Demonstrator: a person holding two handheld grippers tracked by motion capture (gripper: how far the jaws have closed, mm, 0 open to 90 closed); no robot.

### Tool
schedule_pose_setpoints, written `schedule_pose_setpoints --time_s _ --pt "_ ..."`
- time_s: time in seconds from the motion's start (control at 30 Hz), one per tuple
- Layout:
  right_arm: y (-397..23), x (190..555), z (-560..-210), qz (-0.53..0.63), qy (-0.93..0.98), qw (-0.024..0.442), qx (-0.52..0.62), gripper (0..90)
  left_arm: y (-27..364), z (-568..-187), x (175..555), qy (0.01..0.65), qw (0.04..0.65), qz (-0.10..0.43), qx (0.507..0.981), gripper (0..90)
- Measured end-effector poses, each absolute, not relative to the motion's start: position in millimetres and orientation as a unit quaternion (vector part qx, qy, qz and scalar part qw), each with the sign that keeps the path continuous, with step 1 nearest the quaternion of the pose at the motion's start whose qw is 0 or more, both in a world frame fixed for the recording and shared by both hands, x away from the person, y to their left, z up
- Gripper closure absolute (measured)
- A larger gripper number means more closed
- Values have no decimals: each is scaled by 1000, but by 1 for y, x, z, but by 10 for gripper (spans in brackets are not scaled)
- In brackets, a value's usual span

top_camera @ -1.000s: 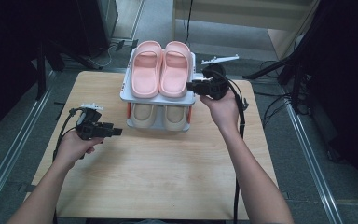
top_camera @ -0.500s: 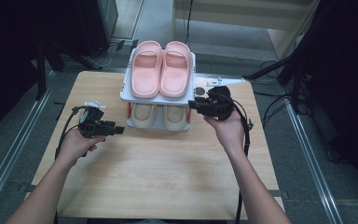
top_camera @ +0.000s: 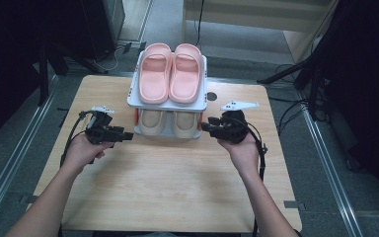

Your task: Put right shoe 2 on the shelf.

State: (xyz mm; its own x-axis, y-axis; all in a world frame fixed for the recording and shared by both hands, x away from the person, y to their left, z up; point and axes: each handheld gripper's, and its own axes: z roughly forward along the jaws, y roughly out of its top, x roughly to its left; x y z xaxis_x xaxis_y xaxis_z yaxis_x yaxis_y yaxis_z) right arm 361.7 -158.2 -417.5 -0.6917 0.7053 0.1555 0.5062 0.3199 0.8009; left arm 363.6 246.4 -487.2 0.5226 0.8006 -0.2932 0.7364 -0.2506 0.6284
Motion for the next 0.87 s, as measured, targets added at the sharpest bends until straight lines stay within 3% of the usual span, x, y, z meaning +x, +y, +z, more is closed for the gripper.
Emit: schedule_pose_setpoints --time_s 0.57,0.87 --pt "-162 353 -463 444 809 98 373 565 244 -488 364 482 374 46 791 409" --pt "-165 351 -475 443 807 86 381 496 241 -488 363 475 378 43 794 391"
